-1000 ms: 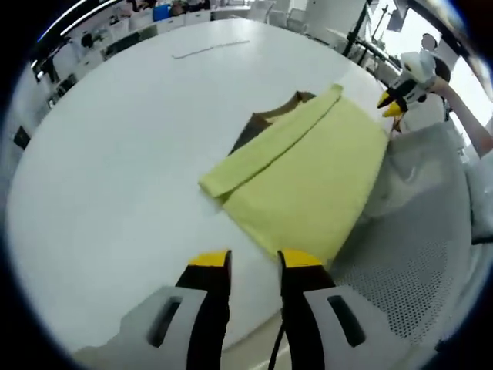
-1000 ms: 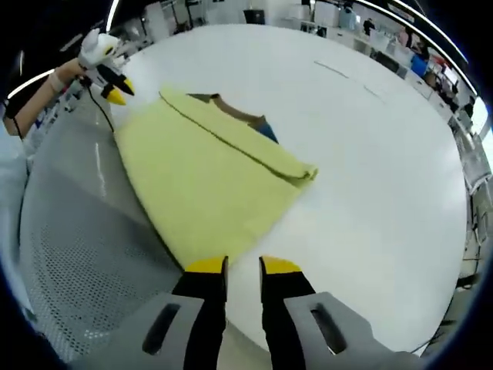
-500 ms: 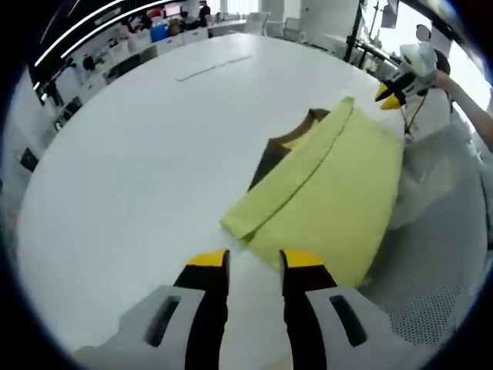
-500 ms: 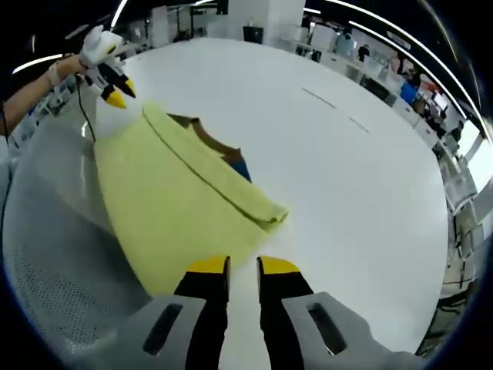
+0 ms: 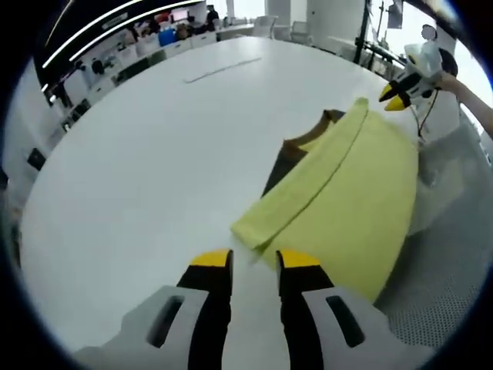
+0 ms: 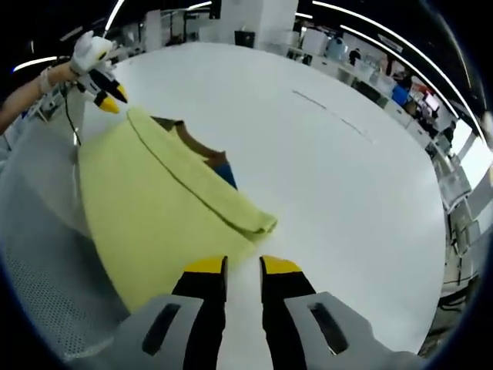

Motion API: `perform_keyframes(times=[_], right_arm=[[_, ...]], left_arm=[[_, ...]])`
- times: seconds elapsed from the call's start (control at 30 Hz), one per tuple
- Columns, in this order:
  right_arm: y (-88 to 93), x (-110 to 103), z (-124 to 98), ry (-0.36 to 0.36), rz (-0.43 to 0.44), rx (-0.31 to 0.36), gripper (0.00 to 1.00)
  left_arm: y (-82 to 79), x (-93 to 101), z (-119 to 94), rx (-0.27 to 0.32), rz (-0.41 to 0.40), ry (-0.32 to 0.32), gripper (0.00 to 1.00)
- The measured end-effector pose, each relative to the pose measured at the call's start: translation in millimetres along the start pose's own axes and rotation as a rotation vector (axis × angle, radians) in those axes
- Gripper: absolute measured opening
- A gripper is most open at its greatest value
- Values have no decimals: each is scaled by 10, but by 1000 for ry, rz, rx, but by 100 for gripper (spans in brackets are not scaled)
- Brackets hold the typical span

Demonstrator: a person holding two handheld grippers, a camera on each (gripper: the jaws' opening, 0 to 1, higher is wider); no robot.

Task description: Fold the garment on the visible template until the final outline fits inside the template.

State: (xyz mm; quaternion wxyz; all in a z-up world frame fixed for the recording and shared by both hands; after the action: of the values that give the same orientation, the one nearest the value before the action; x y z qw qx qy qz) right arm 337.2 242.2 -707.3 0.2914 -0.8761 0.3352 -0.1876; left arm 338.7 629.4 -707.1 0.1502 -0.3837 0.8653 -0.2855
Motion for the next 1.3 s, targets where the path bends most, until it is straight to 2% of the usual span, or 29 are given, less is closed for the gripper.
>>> perform_keyframes(times=[0.1, 0.2, 0.4, 0.63, 0.93, 1.23, 1.3], right_arm=[[-56, 24, 35, 13, 39, 42, 16], [-99, 82, 61, 43, 31, 57, 14], [-152, 133, 122, 44, 18, 53, 14], [-116, 137, 208, 34, 5, 26, 14], [-104, 147, 252, 44, -25, 9, 11], [-140, 177, 236, 50, -25, 9, 4], [-144, 184, 232, 51, -22, 9, 4]], left_arm=[[2, -17, 19, -1, 15, -11, 18], [24, -29, 37, -2, 7, -10, 18], [57, -22, 91, -13, -7, -4, 17], [75, -82, 130, 4, -24, -28, 15], [37, -82, 143, 21, -51, -20, 12], [-21, -108, 145, 29, -55, -28, 0], [-18, -108, 138, 26, -59, -27, 0]])
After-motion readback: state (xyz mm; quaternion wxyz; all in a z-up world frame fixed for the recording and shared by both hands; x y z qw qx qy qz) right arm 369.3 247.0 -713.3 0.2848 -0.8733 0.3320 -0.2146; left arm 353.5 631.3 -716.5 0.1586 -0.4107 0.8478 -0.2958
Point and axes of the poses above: the point that each gripper's makers call its tool centre point, and the gripper's own axes: z roughly forward along the fingers, x roughly to its right, y roughly out of its underside, the point moved 3 cm from there along -z, roughly backward along the fingers, and after that the axes turned 3 degrees about x, right-handed, at the moved point
